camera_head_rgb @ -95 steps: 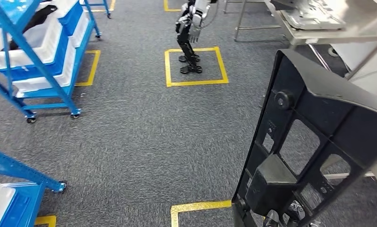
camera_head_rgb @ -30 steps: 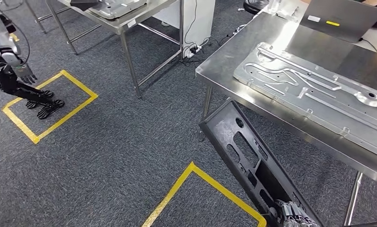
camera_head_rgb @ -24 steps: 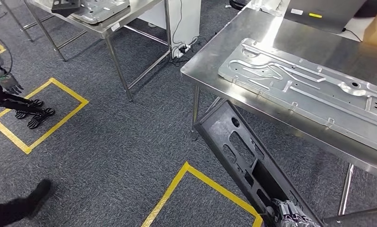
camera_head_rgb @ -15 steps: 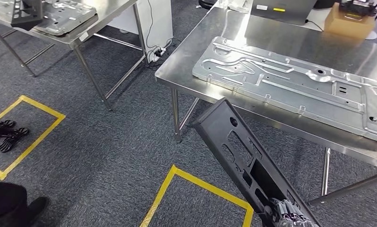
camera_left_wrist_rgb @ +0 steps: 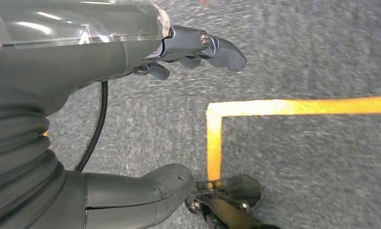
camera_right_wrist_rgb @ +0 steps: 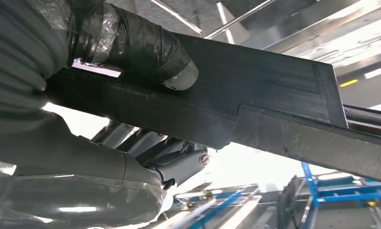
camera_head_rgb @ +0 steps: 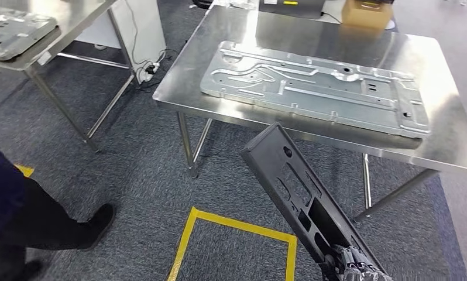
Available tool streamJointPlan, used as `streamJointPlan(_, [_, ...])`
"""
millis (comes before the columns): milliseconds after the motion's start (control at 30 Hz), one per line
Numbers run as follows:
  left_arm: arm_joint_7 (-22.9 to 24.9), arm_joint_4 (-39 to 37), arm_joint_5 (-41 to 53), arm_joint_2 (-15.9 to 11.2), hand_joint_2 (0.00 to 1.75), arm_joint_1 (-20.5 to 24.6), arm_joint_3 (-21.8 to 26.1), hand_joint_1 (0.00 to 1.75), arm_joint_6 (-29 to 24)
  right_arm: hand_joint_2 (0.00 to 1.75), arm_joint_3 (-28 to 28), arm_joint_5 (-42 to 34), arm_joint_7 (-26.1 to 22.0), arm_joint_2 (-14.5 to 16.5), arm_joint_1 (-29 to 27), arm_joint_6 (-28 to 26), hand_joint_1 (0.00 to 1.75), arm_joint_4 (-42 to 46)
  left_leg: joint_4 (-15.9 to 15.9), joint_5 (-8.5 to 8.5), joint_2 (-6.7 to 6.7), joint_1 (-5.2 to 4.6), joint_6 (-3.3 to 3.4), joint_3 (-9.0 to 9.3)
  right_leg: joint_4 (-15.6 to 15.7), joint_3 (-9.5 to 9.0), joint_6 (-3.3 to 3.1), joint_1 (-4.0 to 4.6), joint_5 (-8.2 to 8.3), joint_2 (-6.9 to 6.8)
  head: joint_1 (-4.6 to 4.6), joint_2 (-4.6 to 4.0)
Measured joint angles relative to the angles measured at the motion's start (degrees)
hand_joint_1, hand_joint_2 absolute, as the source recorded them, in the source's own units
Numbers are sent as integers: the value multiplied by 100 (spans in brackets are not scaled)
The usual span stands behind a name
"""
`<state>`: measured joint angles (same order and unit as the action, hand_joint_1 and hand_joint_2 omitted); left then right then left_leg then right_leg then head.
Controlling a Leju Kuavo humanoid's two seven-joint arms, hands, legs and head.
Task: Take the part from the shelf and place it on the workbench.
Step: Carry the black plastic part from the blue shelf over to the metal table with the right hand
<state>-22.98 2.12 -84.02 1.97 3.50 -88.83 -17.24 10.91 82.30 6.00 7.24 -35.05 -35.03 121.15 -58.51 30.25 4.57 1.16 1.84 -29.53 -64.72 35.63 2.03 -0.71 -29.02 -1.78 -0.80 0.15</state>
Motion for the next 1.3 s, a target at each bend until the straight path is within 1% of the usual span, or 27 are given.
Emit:
streamJointPlan(33, [-8, 0, -2, 2, 175, 4, 0, 0, 4, 175, 22, -37, 30, -19, 5, 16, 175, 1, -1, 25, 45, -10, -29, 24, 298, -160, -35, 23, 91, -76, 1, 0])
streamJointPlan(67, [-19, 0, -5, 2, 175, 13, 0, 0, 10, 175, 43, -98, 61, -38, 10, 29, 175, 1, -1, 46, 80, -20, -59, 42, 466, -249, -69, 47, 116, -126, 1, 0])
streamJointPlan(133, [-50, 0, -20, 2, 175, 43, 0, 0, 31, 175, 75, -295, 100, -69, 14, 60, 175, 2, 22, 65, 143, -35, -121, 89, 534, -272, -131, 78, 97, -90, 2, 0])
streamJointPlan(167, [-67, 0, -28, 0, 175, 57, 0, 0, 44, 175, 88, -393, 103, -79, 15, 72, 175, 3, 26, 80, 133, -28, -151, 115, 564, -289, -164, 64, 105, -62, 2, 0])
streamJointPlan(233, [-98, 0, -41, -4, 175, 59, 0, 0, 64, 175, 124, -556, 75, -92, 39, 93, 175, 9, -161, 221, -67, -14, -203, 67, 643, -338, -246, 32, 132, -15, 4, 0])
streamJointPlan(300, [-115, 0, -45, -7, 175, 30, -1, 0, 90, 175, 184, -667, 39, -106, 97, 113, 175, 12, -799, 543, -333, -2, -233, -254, 673, -358, -315, 22, 138, 32, 8, 0])
streamJointPlan(333, [-117, 0, -44, -7, 175, 12, -2, 0, 104, 175, 215, -699, 24, -116, 126, 123, 175, 13, -1173, 684, -388, 0, -244, -458, 670, -358, -339, 28, 131, 62, 9, 0])
streamJointPlan(367, [-119, 0, -43, -7, 175, -5, -4, 0, 122, 175, 245, -714, 11, -127, 150, 139, 175, 12, -1446, 740, -410, 1, -254, -621, 665, -362, -348, 34, 119, 100, 9, 0])
streamJointPlan(400, [-121, 0, -43, -7, 175, -17, -6, 0, 142, 175, 270, -716, 3, -141, 170, 160, 175, 12, -1524, 675, -415, 1, -260, -696, 655, -370, -349, 38, 104, 136, 9, 0])
streamJointPlan(433, [-123, 0, -43, -10, 175, -23, -9, 0, 160, 175, 294, -715, 0, -156, 192, 184, 175, 12, -1389, 504, -414, 3, -261, -671, 640, -382, -343, 37, 84, 170, 9, 0])
streamJointPlan(500, [-129, 0, -43, -20, 175, -24, -17, 0, 201, 175, 344, -711, 2, -187, 235, 220, 175, 11, -726, 75, -418, 4, -237, -417, 595, -412, -307, 36, 21, 220, 9, 0])
streamJointPlan(533, [-133, 0, -40, -28, 175, -20, -22, 0, 214, 175, 365, -709, 8, -203, 257, 233, 175, 11, -413, -36, -423, -5, -210, -292, 567, -422, -273, 44, -21, 239, 9, 0])
streamJointPlan(567, [-135, 0, -28, -32, 175, -17, -26, 0, 225, 175, 386, -708, 24, -221, 286, 250, 175, 11, -203, -74, -425, -19, -175, -207, 556, -432, -234, 49, -54, 252, 7, 0])
streamJointPlan(700, [-122, 0, 71, -36, 175, -21, -33, 0, 240, 175, 446, -689, 154, -346, 457, 362, 175, 6, -18, -40, -422, -20, -15, -81, 446, -461, -79, 48, -58, 259, 4, 0])
streamJointPlan(733, [-117, 0, 103, -37, 175, -20, -33, 0, 241, 175, 455, -692, 189, -392, 519, 412, 175, 2, -4, -41, -419, -12, 15, -33, 318, -405, -55, 40, -125, 247, 3, 0])
streamJointPlan(800, [-108, 0, 162, -45, 175, -17, -33, 0, 246, 175, 464, -721, 253, -491, 668, 548, 175, -22, 10, -17, -410, -3, 47, 43, -245, -84, -3, 19, -366, 223, 2, 0])
streamJointPlan(867, [-102, 0, 198, -55, 175, -20, -33, 0, 260, 175, 462, -762, 296, -572, 781, 649, 175, -72, 11, 45, -406, -1, 54, 102, -879, 374, 50, -7, -581, 212, 2, 0])
streamJointPlan(900, [-99, 0, 209, -58, 175, -24, -33, 0, 267, 175, 461, -778, 308, -607, 815, 684, 175, -99, 11, 87, -409, 2, 48, 147, -992, 518, 69, -20, -574, 209, 2, 0])
streamJointPlan(933, [-98, 0, 221, -58, 175, -29, -33, 0, 273, 175, 461, -791, 310, -637, 845, 710, 175, -125, 11, 136, -414, 8, 38, 207, -904, 564, 79, -32, -462, 206, 2, 0])
streamJointPlan(967, [-97, 0, 233, -58, 175, -32, -33, 0, 279, 175, 460, -801, 310, -664, 877, 736, 175, -147, 12, 191, -420, 17, 21, 278, -633, 516, 77, -40, -249, 200, 2, 0])
streamJointPlan(1000, [-95, 0, 246, -57, 175, -34, -34, 0, 282, 175, 457, -810, 310, -688, 913, 764, 175, -168, 17, 252, -423, 24, 1, 345, -266, 420, 64, -45, 36, 186, 1, 0])
streamJointPlan(1033, [-92, 0, 255, -57, 175, -32, -34, 0, 286, 175, 451, -828, 310, -709, 958, 799, 175, -193, 21, 309, -425, 27, -25, 414, 37, 338, 36, -30, 224, 167, 1, 0])
streamJointPlan(1100, [-82, 0, 270, -61, 175, -26, -35, 0, 291, 175, 421, -896, 305, -743, 1046, 886, 175, -248, 54, 390, -419, 20, -98, 521, 325, 249, -58, 16, 389, 139, -1, 0])
streamJointPlan(1167, [-73, 0, 293, -66, 175, -12, -35, 0, 292, 175, 366, -984, 293, -765, 1133, 979, 175, -304, 28, 354, -412, 8, -192, 594, 351, 173, -168, 35, 346, 154, -2, 0])
streamJointPlan(1200, [-70, 0, 306, -73, 175, -3, -35, 0, 292, 175, 337, -1015, 286, -772, 1172, 1014, 175, -329, -96, 292, -412, 11, -225, 576, 393, 107, -216, 27, 343, 164, -2, 0])
streamJointPlan(1267, [-67, 0, 319, -87, 175, 15, -35, 0, 293, 175, 280, -1062, 264, -782, 1263, 1067, 175, -378, -638, 239, -420, 20, -253, 279, 477, -50, -305, 17, 287, 173, 1, 0])
streamJointPlan(1300, [-66, 0, 324, -94, 175, 15, -35, 0, 293, 175, 257, -1079, 255, -785, 1300, 1082, 175, -402, -982, 324, -424, 21, -253, 45, 507, -115, -341, 20, 246, 173, 3, 0])
